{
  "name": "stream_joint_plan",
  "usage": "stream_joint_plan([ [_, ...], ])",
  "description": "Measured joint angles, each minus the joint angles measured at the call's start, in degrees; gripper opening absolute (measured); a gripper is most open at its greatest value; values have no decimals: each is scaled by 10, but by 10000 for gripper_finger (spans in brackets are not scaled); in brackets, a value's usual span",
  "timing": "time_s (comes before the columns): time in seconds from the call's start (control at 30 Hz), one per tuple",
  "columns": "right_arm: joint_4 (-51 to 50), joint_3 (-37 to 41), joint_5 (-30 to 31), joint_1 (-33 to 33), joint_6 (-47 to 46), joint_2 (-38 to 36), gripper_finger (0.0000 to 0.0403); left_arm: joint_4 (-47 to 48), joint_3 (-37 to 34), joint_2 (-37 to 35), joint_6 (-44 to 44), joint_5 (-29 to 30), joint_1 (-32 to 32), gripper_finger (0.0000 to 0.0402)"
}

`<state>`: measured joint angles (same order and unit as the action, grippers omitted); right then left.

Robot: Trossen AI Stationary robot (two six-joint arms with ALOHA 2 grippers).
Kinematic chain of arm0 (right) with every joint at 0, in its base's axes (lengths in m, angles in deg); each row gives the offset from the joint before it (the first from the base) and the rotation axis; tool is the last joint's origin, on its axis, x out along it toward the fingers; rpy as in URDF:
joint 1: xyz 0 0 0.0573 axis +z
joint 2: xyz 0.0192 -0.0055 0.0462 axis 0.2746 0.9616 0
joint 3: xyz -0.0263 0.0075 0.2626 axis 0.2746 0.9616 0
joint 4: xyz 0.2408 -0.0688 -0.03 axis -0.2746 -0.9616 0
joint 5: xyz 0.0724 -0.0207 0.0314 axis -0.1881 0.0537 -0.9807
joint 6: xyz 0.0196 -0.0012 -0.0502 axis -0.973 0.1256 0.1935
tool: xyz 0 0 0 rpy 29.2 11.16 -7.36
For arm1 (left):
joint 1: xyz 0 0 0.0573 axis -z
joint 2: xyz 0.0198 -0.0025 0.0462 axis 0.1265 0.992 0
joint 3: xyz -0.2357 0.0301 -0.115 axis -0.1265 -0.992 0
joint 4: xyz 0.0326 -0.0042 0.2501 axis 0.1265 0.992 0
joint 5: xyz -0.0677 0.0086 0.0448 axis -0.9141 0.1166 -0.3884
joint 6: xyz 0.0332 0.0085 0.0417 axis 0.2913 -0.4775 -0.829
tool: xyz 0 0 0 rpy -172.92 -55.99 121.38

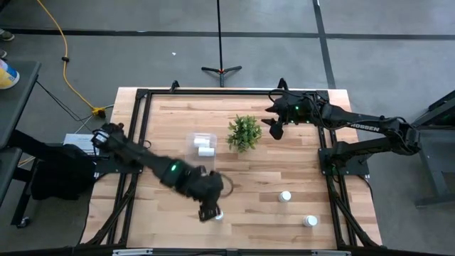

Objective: Pick and place pill bottles into a basket
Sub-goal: Put the white pill bottle into the transparent bin

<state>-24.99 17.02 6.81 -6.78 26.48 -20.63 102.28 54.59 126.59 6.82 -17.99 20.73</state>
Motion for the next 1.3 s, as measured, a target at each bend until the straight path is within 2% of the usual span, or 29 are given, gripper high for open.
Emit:
stream_joint_plan([
  [0.17,-19,0,-7,0,-6,0,224,-66,-12,12,-13,130,72,271],
  [0.23,-28,0,-3,0,-4,0,224,-78,-20,26,-26,151,91,271],
  [0.37,-32,0,-2,0,-1,0,224,-107,-27,63,-33,141,111,271],
  [0.57,-32,0,-3,0,-2,0,224,-142,-28,119,-36,108,110,271],
  [0.73,-45,0,-5,0,-4,0,224,-166,-28,150,-50,117,110,296],
  [1.03,-61,0,-5,0,-15,0,224,-178,-28,155,-30,106,110,372],
  [1.3,-73,0,-5,0,-17,0,224,-135,-28,155,-9,107,110,368],
])
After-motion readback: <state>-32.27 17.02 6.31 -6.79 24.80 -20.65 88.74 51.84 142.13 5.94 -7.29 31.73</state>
